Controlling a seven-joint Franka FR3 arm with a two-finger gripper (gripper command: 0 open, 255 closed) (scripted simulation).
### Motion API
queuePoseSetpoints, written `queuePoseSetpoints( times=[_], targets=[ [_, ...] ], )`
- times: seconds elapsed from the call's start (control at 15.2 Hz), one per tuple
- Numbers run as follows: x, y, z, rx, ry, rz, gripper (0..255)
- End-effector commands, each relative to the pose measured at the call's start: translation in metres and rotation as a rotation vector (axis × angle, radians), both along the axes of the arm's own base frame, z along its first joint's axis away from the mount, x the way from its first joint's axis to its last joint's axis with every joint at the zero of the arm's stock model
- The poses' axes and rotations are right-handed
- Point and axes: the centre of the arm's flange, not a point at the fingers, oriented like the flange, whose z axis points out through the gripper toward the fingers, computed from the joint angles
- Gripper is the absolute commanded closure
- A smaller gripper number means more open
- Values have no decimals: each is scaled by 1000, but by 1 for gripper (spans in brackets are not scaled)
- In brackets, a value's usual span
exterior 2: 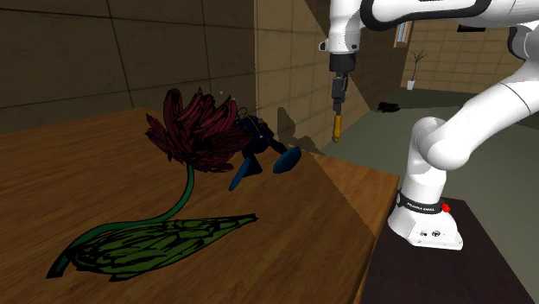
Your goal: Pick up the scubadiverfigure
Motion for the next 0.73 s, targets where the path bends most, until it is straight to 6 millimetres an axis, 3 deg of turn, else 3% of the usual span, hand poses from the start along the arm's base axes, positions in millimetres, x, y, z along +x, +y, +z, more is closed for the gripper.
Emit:
queuePoseSetpoints(
  times=[0.0,0.66],
  targets=[
    [0,0,0,0,0,0,0],
    [33,118,15,55,13,-92,0]
  ],
)
